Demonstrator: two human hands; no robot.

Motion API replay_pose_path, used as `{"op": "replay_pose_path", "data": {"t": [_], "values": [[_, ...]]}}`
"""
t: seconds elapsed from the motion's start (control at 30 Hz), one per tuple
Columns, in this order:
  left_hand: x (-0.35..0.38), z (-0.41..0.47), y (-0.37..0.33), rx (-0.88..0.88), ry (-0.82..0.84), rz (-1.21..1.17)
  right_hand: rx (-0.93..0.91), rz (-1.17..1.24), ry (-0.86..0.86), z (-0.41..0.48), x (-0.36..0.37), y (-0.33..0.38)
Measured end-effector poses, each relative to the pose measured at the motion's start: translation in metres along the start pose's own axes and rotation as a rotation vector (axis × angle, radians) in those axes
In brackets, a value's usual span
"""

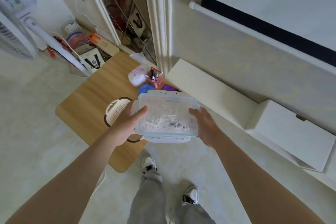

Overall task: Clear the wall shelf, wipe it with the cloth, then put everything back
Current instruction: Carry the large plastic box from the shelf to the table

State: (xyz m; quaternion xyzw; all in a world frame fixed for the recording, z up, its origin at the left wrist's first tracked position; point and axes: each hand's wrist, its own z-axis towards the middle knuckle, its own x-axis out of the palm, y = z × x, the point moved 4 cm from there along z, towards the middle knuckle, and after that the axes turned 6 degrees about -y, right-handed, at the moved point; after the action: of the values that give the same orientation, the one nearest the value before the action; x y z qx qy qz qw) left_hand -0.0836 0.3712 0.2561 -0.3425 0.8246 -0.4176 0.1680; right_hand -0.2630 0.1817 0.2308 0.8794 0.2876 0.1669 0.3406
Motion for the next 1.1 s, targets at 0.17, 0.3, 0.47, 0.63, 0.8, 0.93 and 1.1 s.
{"op": "replay_pose_path", "data": {"t": [0.17, 0.3, 0.47, 0.63, 0.8, 0.93, 1.1], "values": [[-0.068, 0.051, -0.005, -0.018, -0.098, -0.088, -0.028, -0.078, 0.015, 0.034, 0.067, 0.03], [-0.133, 0.112, -0.016, 0.008, -0.06, -0.169, -0.084, -0.126, 0.003, 0.079, 0.141, 0.062], [-0.22, 0.179, -0.018, 0.037, -0.102, -0.243, -0.15, -0.278, -0.078, 0.154, 0.238, 0.087], [-0.271, 0.224, 0.008, 0.022, -0.201, -0.338, -0.171, -0.574, -0.183, 0.217, 0.301, 0.085], [-0.295, 0.243, 0.055, -0.032, -0.264, -0.355, -0.076, -0.677, -0.157, 0.252, 0.329, 0.053], [-0.312, 0.248, 0.087, -0.082, -0.311, -0.366, -0.017, -0.742, -0.059, 0.266, 0.345, 0.03], [-0.308, 0.25, 0.105, -0.078, -0.329, -0.371, 0.047, -0.877, 0.015, 0.276, 0.351, 0.014]]}}
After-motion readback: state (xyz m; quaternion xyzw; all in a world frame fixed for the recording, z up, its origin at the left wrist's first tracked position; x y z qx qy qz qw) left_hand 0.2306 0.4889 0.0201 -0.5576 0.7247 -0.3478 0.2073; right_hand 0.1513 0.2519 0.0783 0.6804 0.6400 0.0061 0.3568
